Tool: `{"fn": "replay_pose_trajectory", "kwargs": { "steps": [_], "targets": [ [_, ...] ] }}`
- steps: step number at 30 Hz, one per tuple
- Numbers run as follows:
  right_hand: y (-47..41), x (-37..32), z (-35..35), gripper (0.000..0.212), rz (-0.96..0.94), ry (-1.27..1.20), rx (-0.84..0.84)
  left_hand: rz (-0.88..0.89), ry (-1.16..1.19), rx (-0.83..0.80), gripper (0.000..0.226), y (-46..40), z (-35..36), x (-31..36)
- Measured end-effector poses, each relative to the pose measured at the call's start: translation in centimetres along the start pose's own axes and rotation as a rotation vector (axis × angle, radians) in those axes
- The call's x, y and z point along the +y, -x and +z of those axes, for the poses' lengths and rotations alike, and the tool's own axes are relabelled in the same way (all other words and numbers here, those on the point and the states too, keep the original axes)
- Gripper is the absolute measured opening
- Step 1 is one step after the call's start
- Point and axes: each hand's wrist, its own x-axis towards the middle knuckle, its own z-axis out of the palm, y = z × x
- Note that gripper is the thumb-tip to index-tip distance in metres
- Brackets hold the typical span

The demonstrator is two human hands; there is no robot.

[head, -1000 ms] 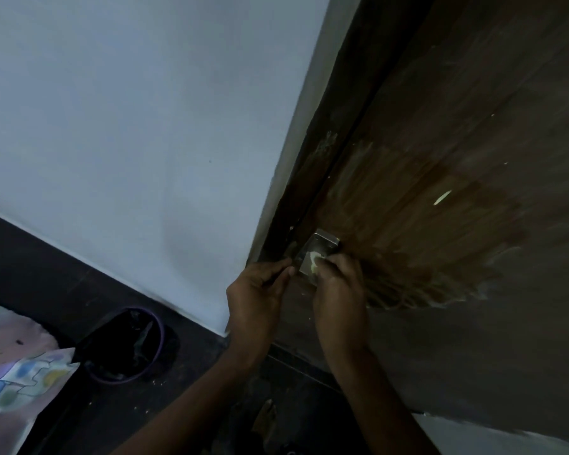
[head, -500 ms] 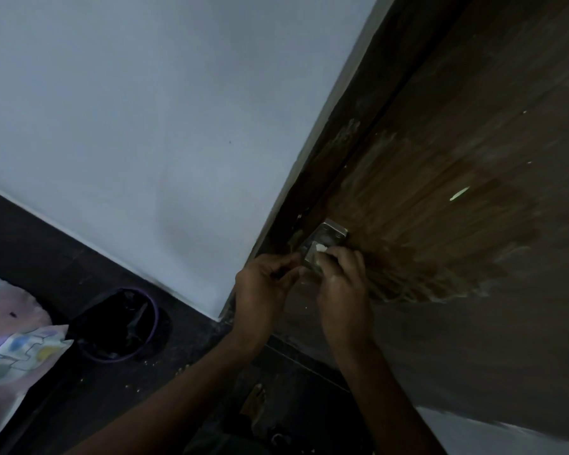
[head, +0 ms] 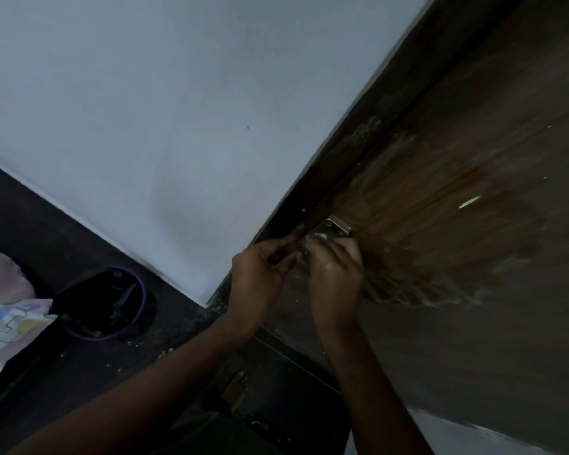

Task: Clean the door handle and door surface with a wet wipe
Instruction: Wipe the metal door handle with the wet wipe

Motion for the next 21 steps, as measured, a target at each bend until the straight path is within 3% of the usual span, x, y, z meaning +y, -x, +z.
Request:
{"fn": "replay_pose_trajectory", "kwargs": {
  "steps": [5,11,16,21],
  "targets": [
    [-1.7,-1.9,0.6,0.019,0.037,0.009,-0.149,0.039,0.002,0.027,0.033,0.0,0.3,0.0],
    [0.1,-0.8,-1.2,0.032,0.07,-0.207,-0.015,0.141,0.009,0.038,0.026,-0.4,0.6,0.8],
    [0.3,-0.6,-0.9,0.03,0.322,-0.441,0.088,0.164,-0.038,-0.001,0.018,-1.1,1.0,1.5],
    [1.8,0.8,-1.9,0.03,0.446,-0.486,0.19,-0.057,0.091,0.088,0.016,-0.7,1.6,0.6]
  ]
}}
